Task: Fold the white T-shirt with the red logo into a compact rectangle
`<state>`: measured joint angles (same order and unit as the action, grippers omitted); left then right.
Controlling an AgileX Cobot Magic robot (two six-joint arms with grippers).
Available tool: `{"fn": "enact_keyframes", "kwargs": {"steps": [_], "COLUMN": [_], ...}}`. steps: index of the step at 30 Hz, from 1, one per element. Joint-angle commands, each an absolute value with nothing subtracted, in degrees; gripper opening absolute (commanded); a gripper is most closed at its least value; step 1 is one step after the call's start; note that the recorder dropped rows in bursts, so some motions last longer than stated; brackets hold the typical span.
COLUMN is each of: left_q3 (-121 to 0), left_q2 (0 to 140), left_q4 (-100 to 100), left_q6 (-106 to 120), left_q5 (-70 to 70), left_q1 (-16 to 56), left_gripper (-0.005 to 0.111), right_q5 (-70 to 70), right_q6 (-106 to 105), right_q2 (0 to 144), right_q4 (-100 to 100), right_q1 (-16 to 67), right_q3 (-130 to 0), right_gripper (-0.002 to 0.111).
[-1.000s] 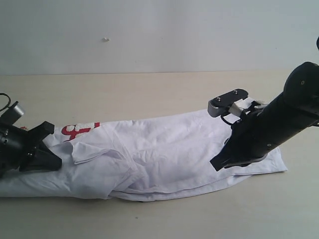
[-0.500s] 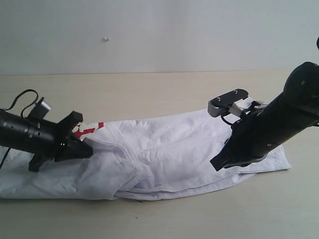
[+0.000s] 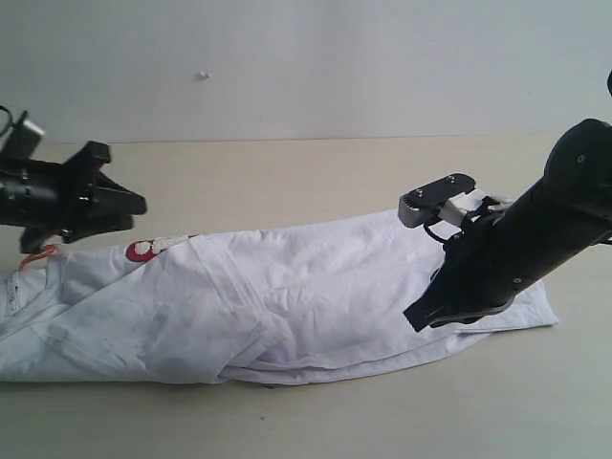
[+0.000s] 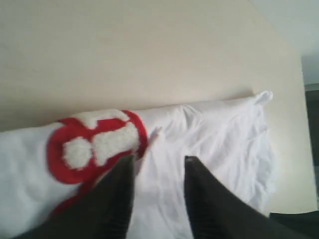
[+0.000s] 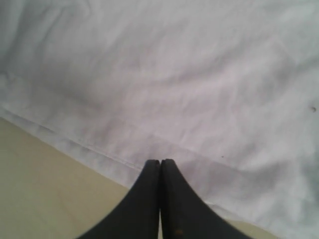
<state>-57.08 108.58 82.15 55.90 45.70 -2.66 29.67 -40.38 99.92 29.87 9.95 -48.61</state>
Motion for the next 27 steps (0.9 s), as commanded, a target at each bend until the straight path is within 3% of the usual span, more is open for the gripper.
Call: {"fn": "enact_keyframes", "kwargs": {"steps": [1,6,13,27], "left_q3": [-57.5,-57.5,-57.4,-57.3], "left_q2": [103.9,102.5,102.7,103.6], "left_q4": [66.0,47.6,42.0,30.9], "left_q6": [49.6,41.8,37.0,28.2], "left_q5": [46.8,49.2,51.3,51.3], "left_q1": [-10.7,-17.1,-20.8,-20.8], "left_gripper": [0.057,0.058,0.084,0.084], "right_q5": [29.9,29.9,32.2,32.8], "right_q6": [-40.5,-40.5,-40.9,-40.9], "right_q2": [99.3,99.3,99.3,99.3], "right_q4": [30.3,32.6,32.6,33.1], "right_q1": [10.0,10.0,10.0,10.0], "right_q3": [-48.5,-48.5,-48.5,-48.5], "right_gripper": [0.000,0.000,0.000,0.000]}}
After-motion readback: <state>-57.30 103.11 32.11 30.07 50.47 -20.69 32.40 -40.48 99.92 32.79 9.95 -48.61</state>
